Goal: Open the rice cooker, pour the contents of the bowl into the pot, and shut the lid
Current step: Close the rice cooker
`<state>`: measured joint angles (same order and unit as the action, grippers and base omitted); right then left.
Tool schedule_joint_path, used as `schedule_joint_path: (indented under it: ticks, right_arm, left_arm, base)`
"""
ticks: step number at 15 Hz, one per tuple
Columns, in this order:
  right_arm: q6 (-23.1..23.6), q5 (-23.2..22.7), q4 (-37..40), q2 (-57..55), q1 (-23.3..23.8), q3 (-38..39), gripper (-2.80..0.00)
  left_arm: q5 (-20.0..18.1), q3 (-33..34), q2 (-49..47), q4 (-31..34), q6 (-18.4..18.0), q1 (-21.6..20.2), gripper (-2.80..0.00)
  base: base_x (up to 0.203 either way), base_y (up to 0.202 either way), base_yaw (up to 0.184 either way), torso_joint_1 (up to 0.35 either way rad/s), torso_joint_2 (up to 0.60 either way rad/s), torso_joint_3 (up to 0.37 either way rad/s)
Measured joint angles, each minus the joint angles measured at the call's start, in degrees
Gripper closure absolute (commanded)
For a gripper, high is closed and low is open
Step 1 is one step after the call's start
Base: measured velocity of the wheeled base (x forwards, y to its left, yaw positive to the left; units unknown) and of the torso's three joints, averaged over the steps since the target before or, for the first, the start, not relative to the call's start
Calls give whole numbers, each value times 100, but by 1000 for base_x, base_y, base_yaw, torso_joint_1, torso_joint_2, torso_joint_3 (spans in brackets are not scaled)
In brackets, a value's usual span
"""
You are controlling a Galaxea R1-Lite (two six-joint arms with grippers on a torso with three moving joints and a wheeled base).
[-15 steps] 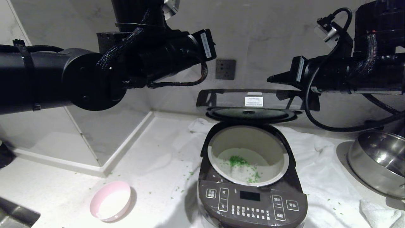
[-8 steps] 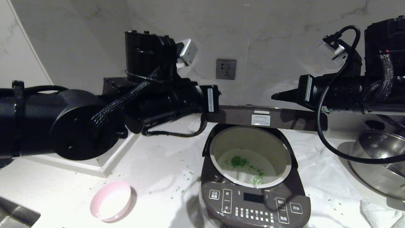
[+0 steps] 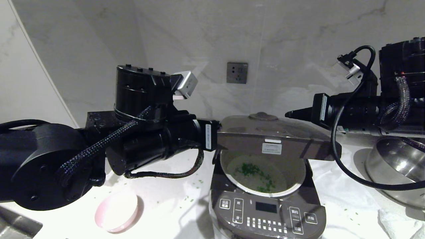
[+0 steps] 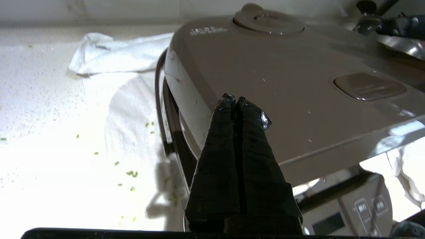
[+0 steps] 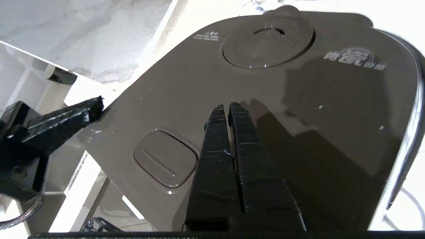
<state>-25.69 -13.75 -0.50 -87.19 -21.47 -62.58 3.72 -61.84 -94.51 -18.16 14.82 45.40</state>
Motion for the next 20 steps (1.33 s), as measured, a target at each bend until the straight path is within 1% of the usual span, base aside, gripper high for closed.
schedule_joint_path:
  ticks: [2,4,8,10,13,17,20]
  right_arm:
    - [-37,-13,-182,0,-79,268,0]
    - [-172,-20,-437,0,-170,557,0]
    - [-257,-33,-613,75,-225,1047,0]
    - [-397,-31,-746,110,-242,1222,0]
    - [-419,-41,-897,139,-258,1482,0]
    - [-510,-39,-1173,149,-293,1819,0]
    - [-571,-39,-1206,150,-330,1938,0]
  left_arm:
    - [-4,126,-1,-341,5,30,0]
    - [-14,280,-21,-703,2,84,0]
    - [-26,534,-55,-758,-6,232,0]
    - [-33,597,-65,-762,9,254,0]
    - [-34,766,-66,-760,13,306,0]
    - [-41,1127,-52,-783,49,448,0]
    - [-37,1334,-97,-1041,124,560,0]
  base:
    - [0,0,0,0,0,0]
    - [0,0,0,0,0,0]
    - [0,0,0,0,0,0]
    - [0,0,0,0,0,0]
    - [0,0,0,0,0,0]
    - [0,0,0,0,0,0]
    - [0,0,0,0,0,0]
